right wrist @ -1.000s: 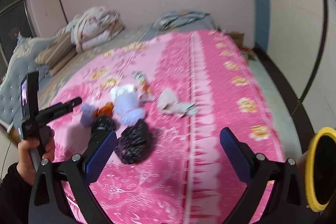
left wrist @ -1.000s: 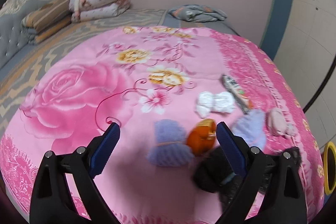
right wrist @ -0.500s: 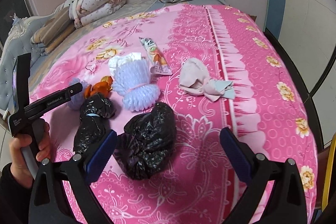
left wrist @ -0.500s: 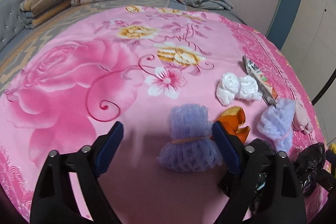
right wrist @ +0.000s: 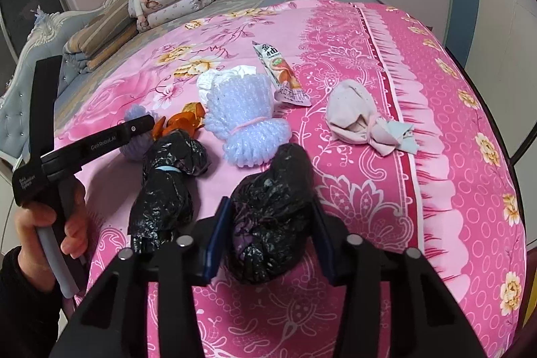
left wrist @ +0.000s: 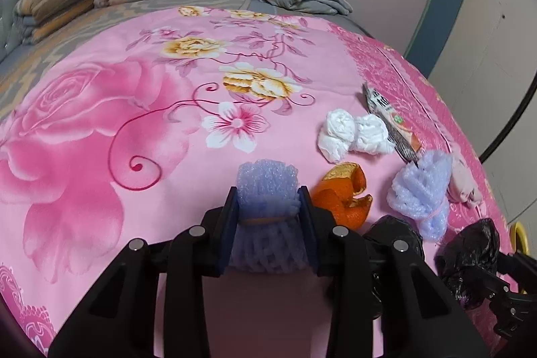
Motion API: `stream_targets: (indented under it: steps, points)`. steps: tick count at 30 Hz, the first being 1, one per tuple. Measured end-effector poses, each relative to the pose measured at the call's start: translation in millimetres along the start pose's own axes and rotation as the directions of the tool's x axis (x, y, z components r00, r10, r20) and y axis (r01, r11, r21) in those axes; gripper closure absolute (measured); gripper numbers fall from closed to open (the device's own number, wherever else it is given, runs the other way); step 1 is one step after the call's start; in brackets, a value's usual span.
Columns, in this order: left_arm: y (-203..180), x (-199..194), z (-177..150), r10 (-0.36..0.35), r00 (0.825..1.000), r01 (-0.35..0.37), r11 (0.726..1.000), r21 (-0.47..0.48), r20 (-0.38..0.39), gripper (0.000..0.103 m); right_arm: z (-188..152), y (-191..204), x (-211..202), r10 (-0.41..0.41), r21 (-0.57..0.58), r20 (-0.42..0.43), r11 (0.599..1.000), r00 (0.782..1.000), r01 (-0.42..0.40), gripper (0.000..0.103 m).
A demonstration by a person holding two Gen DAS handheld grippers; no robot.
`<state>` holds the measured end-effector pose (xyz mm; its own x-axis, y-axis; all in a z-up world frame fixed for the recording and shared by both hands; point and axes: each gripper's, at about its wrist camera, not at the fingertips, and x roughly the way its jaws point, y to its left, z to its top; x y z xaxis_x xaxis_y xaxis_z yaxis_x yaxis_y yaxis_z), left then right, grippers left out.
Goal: Collect trash
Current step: 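Grasp the black plastic bag with the right tool while the left tool grasps the lavender mesh net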
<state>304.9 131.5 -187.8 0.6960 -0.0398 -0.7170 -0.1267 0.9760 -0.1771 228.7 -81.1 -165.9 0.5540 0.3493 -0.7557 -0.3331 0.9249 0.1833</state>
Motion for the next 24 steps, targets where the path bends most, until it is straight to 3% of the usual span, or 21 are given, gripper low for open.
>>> stream_targets:
  steps: [5,12,18,24]
  points:
    - [2.7,-20.8,3.5,0.014,1.000,-0.014,1.000,-0.013,0.025,0.070,1.8,-3.8,-30.3,0.020,-0.002,0.053,1.000,0.998,-0.020,0.067]
    - [-22.3,-72.0,14.9,0.014,0.995,-0.017,1.000,0.024,0.099,0.070,5.5,-19.2,-108.0,0.041,0.007,0.177,0.999,0.983,-0.043,0.067]
    - [-73.3,-125.5,26.8,-0.029,0.983,0.012,0.996,0.094,0.181,0.070,9.9,-39.7,-174.3,0.003,0.036,0.287,0.999,0.958,-0.014,0.067]
    - [-139.8,-168.2,32.6,-0.107,0.967,0.067,0.983,0.174,0.230,0.070,10.6,-72.4,-236.7,-0.062,0.095,0.391,0.995,0.918,0.027,0.067]
